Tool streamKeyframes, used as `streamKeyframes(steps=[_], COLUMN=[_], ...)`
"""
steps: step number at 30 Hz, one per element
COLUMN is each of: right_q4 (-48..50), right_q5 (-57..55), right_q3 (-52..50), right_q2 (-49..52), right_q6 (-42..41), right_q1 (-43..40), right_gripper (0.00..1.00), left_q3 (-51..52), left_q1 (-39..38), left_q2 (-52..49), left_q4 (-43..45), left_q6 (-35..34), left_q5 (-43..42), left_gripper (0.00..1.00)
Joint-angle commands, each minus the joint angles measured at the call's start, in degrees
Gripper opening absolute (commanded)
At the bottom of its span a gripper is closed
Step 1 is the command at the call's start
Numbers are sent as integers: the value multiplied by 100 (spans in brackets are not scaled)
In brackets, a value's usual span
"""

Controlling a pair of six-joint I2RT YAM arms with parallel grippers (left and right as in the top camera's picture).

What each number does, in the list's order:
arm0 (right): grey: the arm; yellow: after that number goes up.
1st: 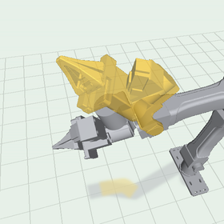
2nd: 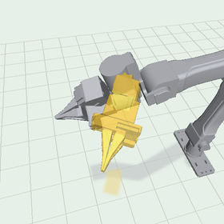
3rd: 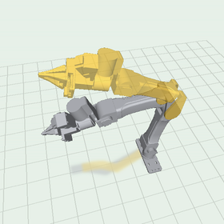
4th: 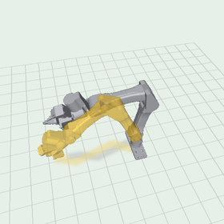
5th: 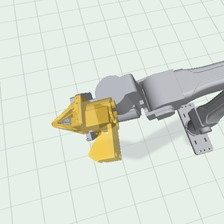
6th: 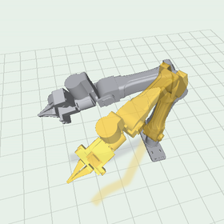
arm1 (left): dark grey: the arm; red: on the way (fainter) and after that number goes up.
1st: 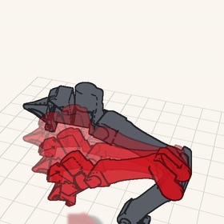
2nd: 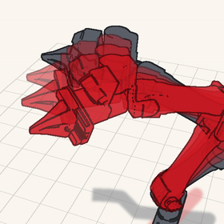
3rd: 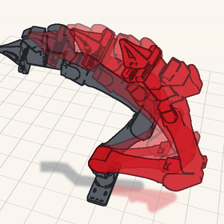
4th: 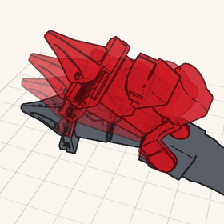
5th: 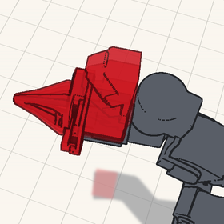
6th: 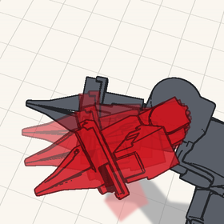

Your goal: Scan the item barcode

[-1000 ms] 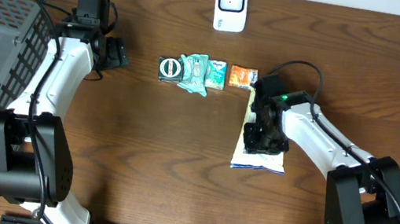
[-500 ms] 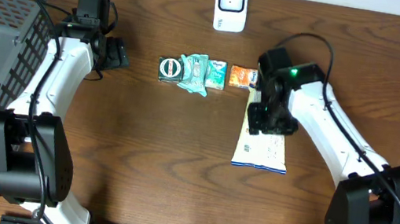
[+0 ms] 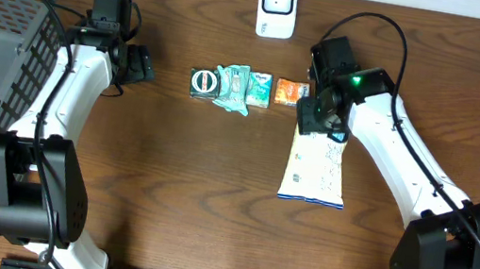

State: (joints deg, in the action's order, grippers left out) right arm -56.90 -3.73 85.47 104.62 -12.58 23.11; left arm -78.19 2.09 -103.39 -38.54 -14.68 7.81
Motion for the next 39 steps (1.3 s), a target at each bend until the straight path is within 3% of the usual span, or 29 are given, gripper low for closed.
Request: streamKeyframes(steps=[1, 3, 17, 25, 32, 37, 39], right_q4=[264, 428, 2277, 2109, 420, -431, -713], right_q5=[-129, -131, -879, -1038, -1154, -951, -699], right_q3=[4, -107, -1801, -1801, -730, -555, -584], right_q2=[-35, -35, -35, -83, -407, -540, -527], right_q6=[-57, -201, -520, -577, -562, -562, -562], right_q1=[-31, -31, -72, -170, -219, -260, -356], right_gripper=[49, 43, 43, 49, 60, 93, 99], left_q3=[33, 33, 33, 33, 33, 33, 33], left_q1=[0, 0, 0, 0, 0, 0, 0], left_q2=[-2, -2, -2, -2, -2, -2, -2], left_q4=[0, 0, 0, 2, 0, 0, 0], left_q6=[92, 92, 92, 92, 92, 92, 92], left_q5=[31, 31, 31, 31, 31, 31, 31], left_gripper=[98, 97, 98, 98, 98, 98, 97])
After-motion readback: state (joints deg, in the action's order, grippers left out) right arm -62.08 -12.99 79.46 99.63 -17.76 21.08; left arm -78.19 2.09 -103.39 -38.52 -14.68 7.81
